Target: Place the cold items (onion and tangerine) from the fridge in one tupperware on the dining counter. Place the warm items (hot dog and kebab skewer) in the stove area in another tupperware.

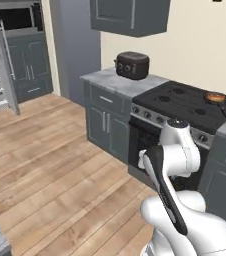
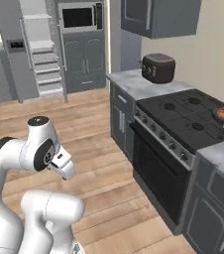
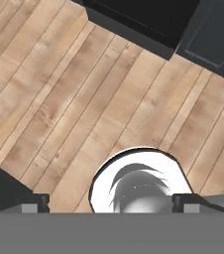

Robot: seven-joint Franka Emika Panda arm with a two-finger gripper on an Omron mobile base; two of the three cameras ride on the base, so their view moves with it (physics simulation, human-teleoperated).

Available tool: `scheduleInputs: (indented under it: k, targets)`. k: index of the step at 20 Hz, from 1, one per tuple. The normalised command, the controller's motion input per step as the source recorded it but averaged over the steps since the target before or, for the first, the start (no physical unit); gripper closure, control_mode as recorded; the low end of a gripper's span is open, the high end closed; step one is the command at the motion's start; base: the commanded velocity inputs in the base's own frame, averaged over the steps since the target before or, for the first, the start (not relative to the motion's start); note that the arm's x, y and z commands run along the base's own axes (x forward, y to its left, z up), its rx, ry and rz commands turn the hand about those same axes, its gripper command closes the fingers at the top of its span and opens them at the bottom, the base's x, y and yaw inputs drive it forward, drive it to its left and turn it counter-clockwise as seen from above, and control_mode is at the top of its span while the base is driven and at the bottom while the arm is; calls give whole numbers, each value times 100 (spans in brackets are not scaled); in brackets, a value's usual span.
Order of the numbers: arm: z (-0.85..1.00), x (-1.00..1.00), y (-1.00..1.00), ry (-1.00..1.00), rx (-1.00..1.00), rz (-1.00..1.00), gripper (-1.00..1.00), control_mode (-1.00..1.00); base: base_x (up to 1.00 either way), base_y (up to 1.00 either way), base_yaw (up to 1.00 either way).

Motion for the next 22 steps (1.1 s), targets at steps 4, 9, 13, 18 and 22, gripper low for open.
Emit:
scheduleInputs:
  k: [4,9,13,18,22]
  targets:
    - [0,0,0,0,0,0,-100,100,13,-15,-53]
    - [0,0,0,0,0,0,-100,100,46,0,-43]
    - [0,0,0,0,0,0,-100,100,62,0,-38]
    - [0,0,0,0,0,0,-100,100,78,0,-40]
    - [0,0,0,0,0,0,-100,100,78,2,-31]
